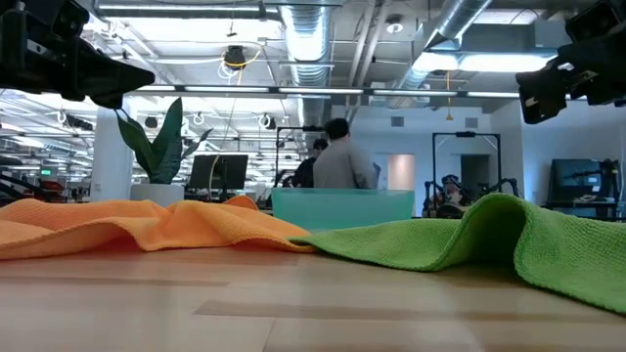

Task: Roll microfiber towels into tight, uniform cylinder then place into a basket

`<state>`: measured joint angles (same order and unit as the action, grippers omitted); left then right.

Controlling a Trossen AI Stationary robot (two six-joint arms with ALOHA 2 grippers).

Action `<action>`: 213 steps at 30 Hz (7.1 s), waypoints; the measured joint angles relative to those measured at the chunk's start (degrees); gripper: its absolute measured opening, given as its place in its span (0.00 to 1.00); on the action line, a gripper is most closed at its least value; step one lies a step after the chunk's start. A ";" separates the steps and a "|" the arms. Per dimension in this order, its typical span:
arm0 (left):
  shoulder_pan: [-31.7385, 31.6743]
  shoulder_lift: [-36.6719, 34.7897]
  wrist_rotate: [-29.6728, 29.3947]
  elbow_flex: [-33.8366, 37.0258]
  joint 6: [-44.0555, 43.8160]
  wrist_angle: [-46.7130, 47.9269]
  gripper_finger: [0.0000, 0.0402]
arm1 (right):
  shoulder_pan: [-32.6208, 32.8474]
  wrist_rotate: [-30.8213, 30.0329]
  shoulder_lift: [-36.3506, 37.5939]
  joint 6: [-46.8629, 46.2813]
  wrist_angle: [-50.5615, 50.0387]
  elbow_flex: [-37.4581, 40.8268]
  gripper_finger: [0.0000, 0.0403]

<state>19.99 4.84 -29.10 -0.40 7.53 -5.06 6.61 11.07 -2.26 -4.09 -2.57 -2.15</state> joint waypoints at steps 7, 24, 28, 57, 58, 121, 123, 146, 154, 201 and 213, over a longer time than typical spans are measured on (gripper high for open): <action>0.00 -0.02 -0.02 0.02 0.00 0.02 0.00 | 0.01 0.00 0.00 0.00 -0.02 0.00 0.60; 0.00 -0.02 0.00 0.02 0.00 0.02 0.00 | 0.01 -0.01 0.02 0.01 -0.01 0.00 0.60; 0.02 -0.01 -0.01 0.02 0.00 0.01 0.00 | 0.01 -0.01 0.00 0.02 -0.02 0.01 0.60; 0.02 0.00 -0.29 0.01 -2.26 0.00 0.00 | 0.02 -0.01 0.01 0.01 -0.02 0.00 0.60; 0.02 -0.02 -0.51 0.01 -1.49 0.00 0.00 | 0.01 -0.01 0.00 0.00 -0.01 0.00 0.60; 3.16 36.71 6.17 -19.83 -5.24 1.30 0.40 | 0.00 -0.02 0.00 0.02 0.00 0.00 0.60; 4.38 41.08 5.07 -22.95 -6.38 5.17 0.40 | 0.02 -0.02 0.02 0.00 0.00 0.00 0.60; 27.78 81.50 7.67 -57.51 -37.96 48.17 0.40 | 0.00 0.00 0.02 0.00 0.00 0.00 0.60; 33.13 90.44 7.90 -59.54 -51.58 47.34 0.40 | 0.00 -0.02 0.01 0.00 0.00 0.00 0.60; 36.82 101.86 2.50 -59.21 -69.37 52.73 0.01 | 0.00 -0.02 0.00 0.00 -0.01 0.00 0.60; 40.40 101.74 5.95 -69.00 -77.69 75.31 0.00 | 0.01 -0.02 0.01 0.00 0.00 0.00 0.60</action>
<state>60.40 106.59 -23.15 -69.41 -70.16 70.25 6.62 11.05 -2.25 -4.10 -2.57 -2.15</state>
